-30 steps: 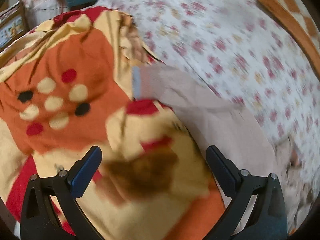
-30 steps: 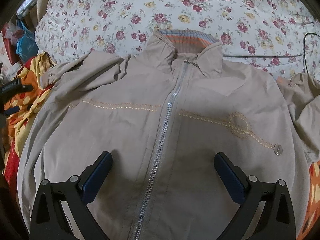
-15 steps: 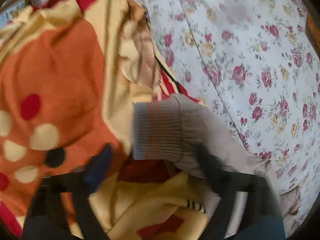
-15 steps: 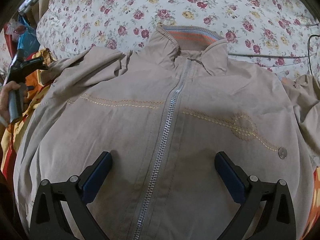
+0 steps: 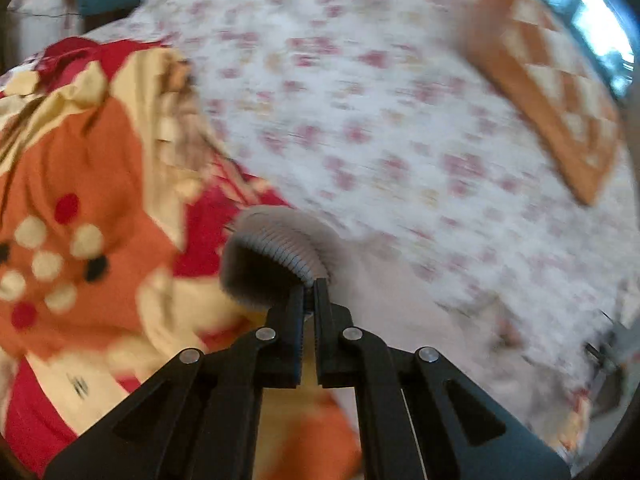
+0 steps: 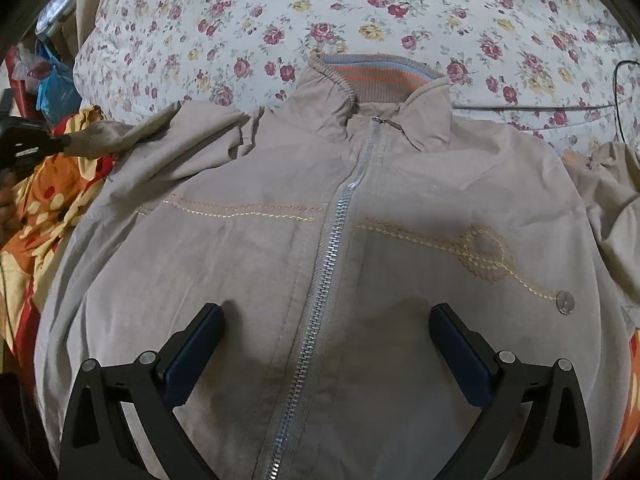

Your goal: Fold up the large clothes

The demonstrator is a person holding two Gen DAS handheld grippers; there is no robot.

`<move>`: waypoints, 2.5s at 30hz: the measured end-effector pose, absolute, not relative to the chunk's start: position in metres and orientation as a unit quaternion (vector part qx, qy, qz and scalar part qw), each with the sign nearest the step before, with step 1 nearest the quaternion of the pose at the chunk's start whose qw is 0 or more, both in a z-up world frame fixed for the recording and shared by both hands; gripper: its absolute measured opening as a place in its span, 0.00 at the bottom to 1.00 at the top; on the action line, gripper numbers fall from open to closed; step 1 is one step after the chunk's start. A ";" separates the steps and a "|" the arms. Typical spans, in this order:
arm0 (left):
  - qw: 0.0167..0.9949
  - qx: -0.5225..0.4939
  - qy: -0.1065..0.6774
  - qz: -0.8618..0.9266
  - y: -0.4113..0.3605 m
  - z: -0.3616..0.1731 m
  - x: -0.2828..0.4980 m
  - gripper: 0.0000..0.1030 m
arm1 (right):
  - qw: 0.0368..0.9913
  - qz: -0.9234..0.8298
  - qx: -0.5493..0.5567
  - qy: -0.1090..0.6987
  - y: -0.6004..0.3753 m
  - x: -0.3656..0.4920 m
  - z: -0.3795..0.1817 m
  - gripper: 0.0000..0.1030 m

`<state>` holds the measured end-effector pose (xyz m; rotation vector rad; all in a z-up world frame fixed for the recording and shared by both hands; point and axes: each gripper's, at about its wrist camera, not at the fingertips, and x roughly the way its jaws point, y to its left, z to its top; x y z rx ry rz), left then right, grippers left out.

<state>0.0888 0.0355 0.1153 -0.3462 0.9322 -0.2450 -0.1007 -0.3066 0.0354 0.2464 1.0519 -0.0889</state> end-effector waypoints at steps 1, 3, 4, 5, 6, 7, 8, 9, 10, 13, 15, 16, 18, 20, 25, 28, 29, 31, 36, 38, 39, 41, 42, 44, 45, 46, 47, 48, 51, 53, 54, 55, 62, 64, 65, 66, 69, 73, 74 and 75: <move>0.868 -0.164 0.446 -0.142 0.023 0.125 0.076 0.02 | 0.859 -0.045 0.122 0.496 -0.309 -0.103 0.041 0.99; 0.860 -0.167 0.446 -0.186 0.003 0.140 0.052 0.02 | 0.867 -0.053 0.132 0.477 -0.316 -0.108 0.057 0.99; 0.853 -0.169 0.447 -0.209 -0.014 0.147 0.042 0.02 | 0.873 -0.060 0.136 0.464 -0.322 -0.111 0.067 0.99; 0.847 -0.170 0.447 -0.232 -0.027 0.155 0.031 0.02 | 0.877 -0.066 0.138 0.456 -0.326 -0.115 0.073 0.99; 0.841 -0.170 0.445 -0.257 -0.042 0.162 0.018 0.02 | 0.879 -0.071 0.141 0.449 -0.330 -0.118 0.079 0.99; 0.835 -0.169 0.443 -0.278 -0.057 0.167 0.007 0.02 | 0.881 -0.077 0.146 0.443 -0.336 -0.122 0.085 1.00; 0.829 -0.166 0.444 -0.297 -0.073 0.171 -0.005 0.02 | 0.882 -0.080 0.150 0.440 -0.341 -0.124 0.088 1.00; 0.821 -0.164 0.445 -0.317 -0.088 0.173 -0.020 0.02 | 0.881 -0.085 0.156 0.437 -0.347 -0.128 0.090 1.00; 0.814 -0.162 0.447 -0.332 -0.103 0.172 -0.032 0.02 | 0.880 -0.088 0.161 0.437 -0.351 -0.129 0.091 1.00; 0.798 -0.138 0.470 -0.352 -0.142 0.148 -0.057 0.02 | 0.875 -0.104 0.177 0.438 -0.367 -0.136 0.091 1.00; 0.804 -0.107 0.477 -0.339 -0.162 0.124 -0.067 0.08 | 0.871 -0.116 0.187 0.439 -0.377 -0.139 0.092 1.00; 0.806 -0.077 0.478 -0.341 -0.171 0.113 -0.074 0.13 | 0.868 -0.122 0.197 0.438 -0.384 -0.141 0.092 1.00; 0.797 -0.031 0.494 -0.345 -0.182 0.094 -0.083 0.51 | 0.866 -0.128 0.214 0.433 -0.395 -0.146 0.092 1.00; 0.781 -0.041 0.513 -0.355 -0.171 0.084 -0.089 0.51 | 0.863 -0.121 0.239 0.428 -0.402 -0.151 0.090 1.00; 0.804 -0.033 0.485 -0.341 -0.110 0.093 -0.100 0.62 | 0.851 -0.038 0.279 0.443 -0.386 -0.139 0.082 1.00; 0.828 -0.010 0.474 -0.300 -0.077 0.089 -0.099 0.63 | 0.850 0.016 0.267 0.454 -0.355 -0.125 0.080 1.00; 0.830 -0.005 0.476 -0.290 -0.067 0.086 -0.098 0.63 | 0.848 0.032 0.265 0.458 -0.344 -0.121 0.080 1.00; 0.823 -0.014 0.490 -0.286 -0.059 0.074 -0.093 0.63 | 0.841 0.072 0.264 0.466 -0.321 -0.111 0.078 1.00; 0.795 -0.051 0.507 -0.329 -0.051 0.064 -0.100 0.63 | 0.835 0.117 0.278 0.459 -0.281 -0.093 0.068 1.00; 0.804 -0.036 0.497 -0.324 -0.050 0.066 -0.106 0.63 | 0.825 0.136 0.290 0.466 -0.269 -0.086 0.060 1.00; 0.805 -0.035 0.496 -0.322 -0.049 0.065 -0.106 0.63 | 0.823 0.132 0.288 0.472 -0.264 -0.082 0.055 1.00; 0.806 -0.033 0.504 -0.310 -0.050 0.063 -0.102 0.63 | 0.822 0.100 0.272 0.491 -0.258 -0.074 0.044 1.00; 0.807 -0.032 0.506 -0.305 -0.051 0.062 -0.100 0.63 | 0.820 0.090 0.271 0.496 -0.257 -0.073 0.040 1.00; 0.813 -0.023 0.505 -0.289 -0.051 0.059 -0.097 0.63 | 0.822 0.075 0.273 0.495 -0.262 -0.075 0.037 0.99; 0.818 -0.013 0.508 -0.269 -0.052 0.056 -0.092 0.63 | 0.825 0.074 0.268 0.492 -0.263 -0.077 0.036 0.96; 0.820 -0.010 0.513 -0.255 -0.053 0.053 -0.089 0.63 | 0.830 0.075 0.250 0.493 -0.262 -0.078 0.037 0.79; 0.821 -0.007 0.516 -0.242 -0.053 0.050 -0.084 0.63 | 0.836 0.075 0.218 0.498 -0.257 -0.077 0.040 0.60; 0.823 -0.005 0.519 -0.231 -0.055 0.046 -0.077 0.63 | 0.842 0.076 0.191 0.499 -0.254 -0.076 0.046 0.29; 0.835 0.009 0.520 -0.176 -0.055 0.038 -0.057 0.63 | 0.872 0.086 0.142 0.461 -0.265 -0.083 0.085 0.13; 0.841 -0.006 0.519 -0.154 -0.049 0.035 -0.047 0.63 | 0.905 0.057 0.092 0.411 -0.289 -0.096 0.125 0.11; 0.842 -0.013 0.519 -0.148 -0.046 0.033 -0.044 0.63 | 0.916 0.038 0.073 0.392 -0.303 -0.104 0.141 0.11; 0.842 -0.021 0.520 -0.139 -0.042 0.030 -0.040 0.63 | 0.923 0.018 0.057 0.381 -0.315 -0.109 0.150 0.11; 0.840 -0.005 0.529 -0.120 -0.049 0.021 -0.029 0.63 | 0.873 -0.151 0.031 0.463 -0.427 -0.112 0.113 0.11; 0.841 0.012 0.527 -0.120 -0.060 0.024 -0.022 0.63 | 0.846 -0.135 0.074 0.510 -0.443 -0.106 0.089 0.20; 0.842 0.016 0.527 -0.118 -0.064 0.025 -0.019 0.63 | 0.832 -0.141 0.084 0.529 -0.447 -0.104 0.081 0.23; 0.841 0.021 0.528 -0.113 -0.068 0.024 -0.015 0.63 | 0.825 -0.158 0.081 0.536 -0.450 -0.104 0.078 0.36; 0.838 0.012 0.536 -0.105 -0.064 0.020 -0.010 0.63 | 0.848 -0.180 0.086 0.491 -0.447 -0.110 0.101 0.55; 0.840 -0.023 0.531 -0.107 -0.052 0.018 -0.015 0.64 | 0.879 -0.073 0.124 0.454 -0.409 -0.087 0.137 0.64; 0.841 -0.025 0.530 -0.107 -0.052 0.018 -0.015 0.64 | 0.882 -0.046 0.121 0.453 -0.396 -0.078 0.139 0.64; 0.841 -0.025 0.529 -0.108 -0.052 0.019 -0.016 0.64 | 0.884 -0.009 0.110 0.455 -0.375 -0.063 0.141 0.65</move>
